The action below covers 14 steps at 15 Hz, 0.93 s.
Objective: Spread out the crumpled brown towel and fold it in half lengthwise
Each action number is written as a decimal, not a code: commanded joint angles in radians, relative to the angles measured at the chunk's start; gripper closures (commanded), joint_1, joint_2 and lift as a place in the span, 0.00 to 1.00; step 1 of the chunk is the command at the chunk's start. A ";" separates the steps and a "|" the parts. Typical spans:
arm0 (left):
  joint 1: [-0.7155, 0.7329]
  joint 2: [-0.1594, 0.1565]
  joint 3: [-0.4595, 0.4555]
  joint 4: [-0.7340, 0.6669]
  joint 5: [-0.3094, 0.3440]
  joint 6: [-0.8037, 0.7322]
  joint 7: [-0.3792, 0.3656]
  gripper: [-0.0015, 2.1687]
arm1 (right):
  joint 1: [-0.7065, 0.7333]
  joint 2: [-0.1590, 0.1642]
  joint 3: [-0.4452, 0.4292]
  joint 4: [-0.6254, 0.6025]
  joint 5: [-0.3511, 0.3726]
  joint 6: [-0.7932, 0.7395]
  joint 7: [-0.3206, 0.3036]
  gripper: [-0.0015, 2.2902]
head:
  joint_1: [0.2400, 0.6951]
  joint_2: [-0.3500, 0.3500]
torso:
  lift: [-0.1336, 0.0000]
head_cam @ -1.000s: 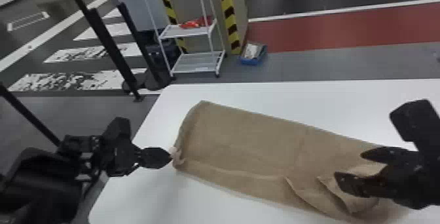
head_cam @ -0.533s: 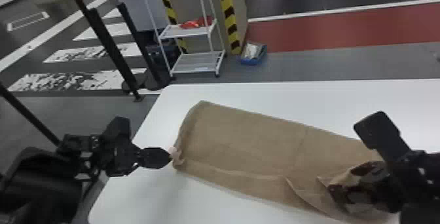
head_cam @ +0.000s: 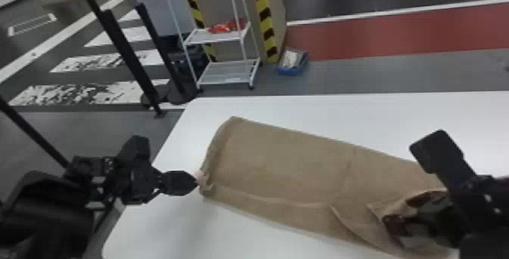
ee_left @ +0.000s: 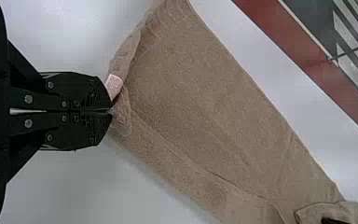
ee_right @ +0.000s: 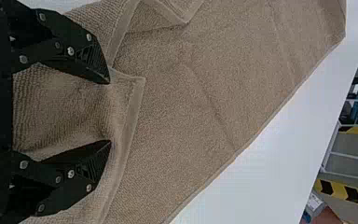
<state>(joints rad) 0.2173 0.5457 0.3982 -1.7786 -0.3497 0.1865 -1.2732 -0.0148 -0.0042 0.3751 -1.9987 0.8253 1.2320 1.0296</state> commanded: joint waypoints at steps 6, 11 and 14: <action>-0.003 0.002 0.005 0.002 0.000 0.000 0.000 0.92 | -0.001 -0.049 -0.013 -0.051 0.028 0.068 0.052 0.26 | 1.00 1.00 | 0.07; -0.010 0.000 0.001 0.008 -0.002 0.000 0.000 0.92 | 0.004 -0.076 -0.018 -0.061 0.037 0.084 0.053 0.34 | 1.00 1.00 | 0.07; -0.010 0.002 0.002 0.008 -0.002 0.000 0.000 0.92 | 0.006 -0.082 -0.024 -0.074 0.040 0.084 0.052 0.61 | 1.00 1.00 | 0.07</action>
<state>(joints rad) 0.2071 0.5464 0.3991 -1.7704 -0.3512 0.1865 -1.2732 -0.0121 -0.0812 0.3561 -2.0620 0.8655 1.3156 1.0814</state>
